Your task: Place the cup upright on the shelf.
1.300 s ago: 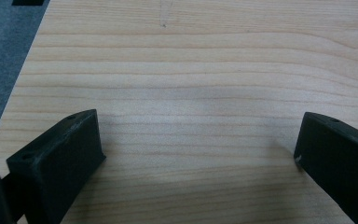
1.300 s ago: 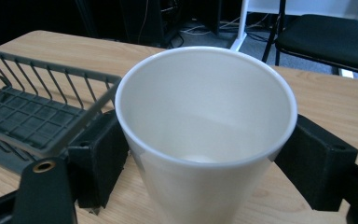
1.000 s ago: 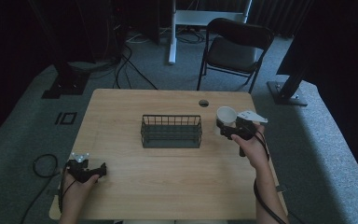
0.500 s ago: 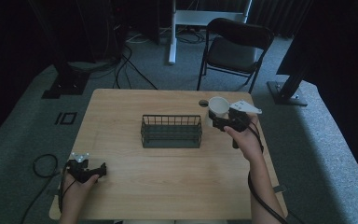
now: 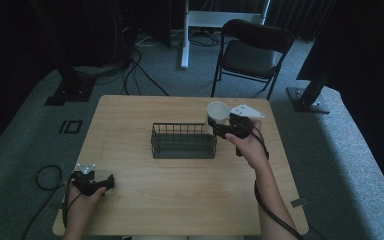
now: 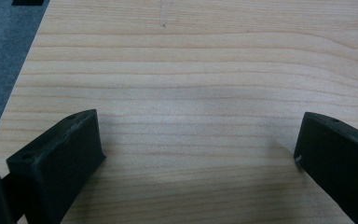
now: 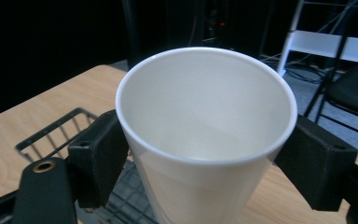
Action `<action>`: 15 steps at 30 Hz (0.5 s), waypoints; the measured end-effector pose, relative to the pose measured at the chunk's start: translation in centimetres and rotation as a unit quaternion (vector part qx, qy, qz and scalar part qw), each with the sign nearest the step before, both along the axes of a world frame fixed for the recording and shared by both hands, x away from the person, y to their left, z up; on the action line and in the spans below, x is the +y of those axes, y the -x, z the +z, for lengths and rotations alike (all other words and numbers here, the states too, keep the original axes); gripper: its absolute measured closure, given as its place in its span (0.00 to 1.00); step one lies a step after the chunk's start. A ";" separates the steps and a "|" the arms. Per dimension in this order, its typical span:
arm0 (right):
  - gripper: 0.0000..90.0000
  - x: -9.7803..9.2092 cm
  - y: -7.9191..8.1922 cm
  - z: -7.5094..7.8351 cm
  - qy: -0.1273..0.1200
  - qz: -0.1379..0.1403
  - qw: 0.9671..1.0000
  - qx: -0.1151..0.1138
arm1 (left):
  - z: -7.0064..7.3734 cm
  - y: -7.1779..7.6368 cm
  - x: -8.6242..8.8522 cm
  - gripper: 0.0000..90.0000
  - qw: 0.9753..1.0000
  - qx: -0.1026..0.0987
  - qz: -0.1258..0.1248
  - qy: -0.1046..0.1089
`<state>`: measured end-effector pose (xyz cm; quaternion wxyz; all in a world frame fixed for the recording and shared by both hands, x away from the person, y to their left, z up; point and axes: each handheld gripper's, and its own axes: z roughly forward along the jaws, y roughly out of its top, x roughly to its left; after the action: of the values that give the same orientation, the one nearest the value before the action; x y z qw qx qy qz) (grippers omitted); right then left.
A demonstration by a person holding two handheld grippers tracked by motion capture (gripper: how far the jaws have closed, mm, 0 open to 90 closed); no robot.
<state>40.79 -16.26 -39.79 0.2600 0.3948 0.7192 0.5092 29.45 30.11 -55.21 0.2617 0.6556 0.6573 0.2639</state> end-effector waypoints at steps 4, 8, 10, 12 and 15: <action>0.23 1.1 -0.1 -0.4 0.001 0.008 1.000 0.004 | 0.0 0.0 0.0 0.01 1.000 0.000 0.000 0.000; 0.23 2.3 -0.3 -1.1 0.016 0.019 1.000 0.008 | 0.0 0.0 0.0 0.01 1.000 0.000 0.000 0.000; 0.23 2.7 -0.4 -1.5 0.014 0.023 1.000 0.011 | 0.0 0.0 0.0 0.01 1.000 0.000 0.000 0.000; 0.23 3.2 -0.5 -1.8 0.016 0.025 0.999 0.014 | 0.0 0.0 0.0 0.01 1.000 0.000 0.000 0.000; 0.23 3.5 -0.6 -2.2 0.014 0.026 0.999 0.016 | 0.0 0.0 0.0 0.01 1.000 0.000 0.000 0.000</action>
<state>41.41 -12.74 -41.95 0.2406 0.3804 0.7406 0.4988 29.45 30.11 -55.20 0.2616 0.6559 0.6572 0.2637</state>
